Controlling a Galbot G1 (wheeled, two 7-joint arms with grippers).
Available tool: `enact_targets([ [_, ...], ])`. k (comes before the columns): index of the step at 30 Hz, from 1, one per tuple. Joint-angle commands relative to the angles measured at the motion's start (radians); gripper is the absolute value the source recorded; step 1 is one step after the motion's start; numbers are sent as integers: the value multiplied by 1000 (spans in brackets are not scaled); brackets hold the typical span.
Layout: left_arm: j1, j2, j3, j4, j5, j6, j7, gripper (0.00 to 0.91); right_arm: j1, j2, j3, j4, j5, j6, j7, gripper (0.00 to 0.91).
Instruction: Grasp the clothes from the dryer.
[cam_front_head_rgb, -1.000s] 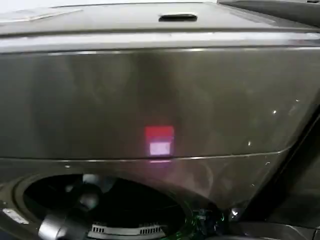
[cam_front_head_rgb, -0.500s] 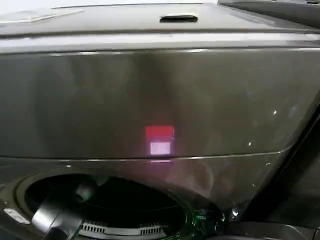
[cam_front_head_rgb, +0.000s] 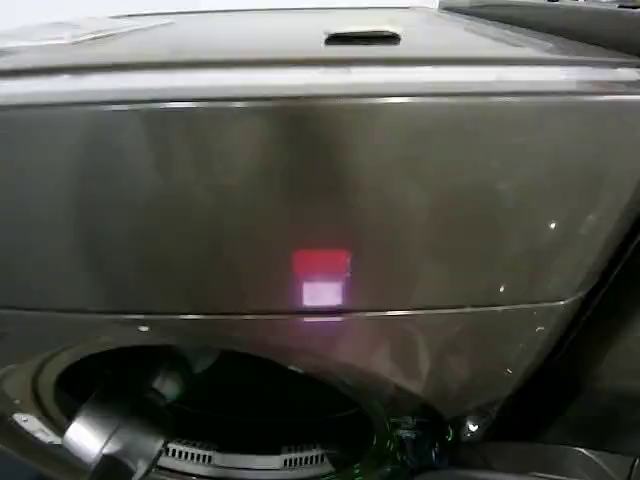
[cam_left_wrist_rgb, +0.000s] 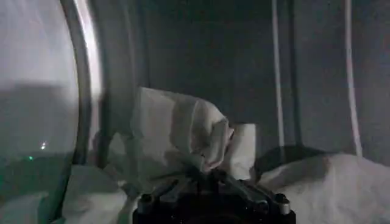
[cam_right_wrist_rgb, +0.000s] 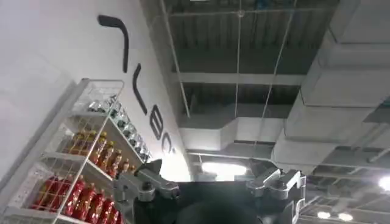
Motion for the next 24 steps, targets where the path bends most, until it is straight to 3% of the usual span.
enact_targets([
  [1,79,-3,-124,-113,-151,46,-208,0,8,-1,-7,5,0,1,2,907],
  [7,236,-15,-264,-395,-342,143,-479,0,23,-1,-23,11,-1,2,2,907],
  [13,376,-49,-402,-571,-399,167,-793,0,38,-5,-39,14,-4,4,2,907],
  [15,430,-49,-432,-658,-424,132,-869,0,46,-6,-46,14,-6,4,2,907],
  [18,538,-58,-469,-773,-430,-2,-971,0,55,-8,-51,8,-9,6,2,907],
  [24,660,-89,-515,-974,-491,-116,-1056,0,59,-5,-61,18,-9,-5,1,907],
])
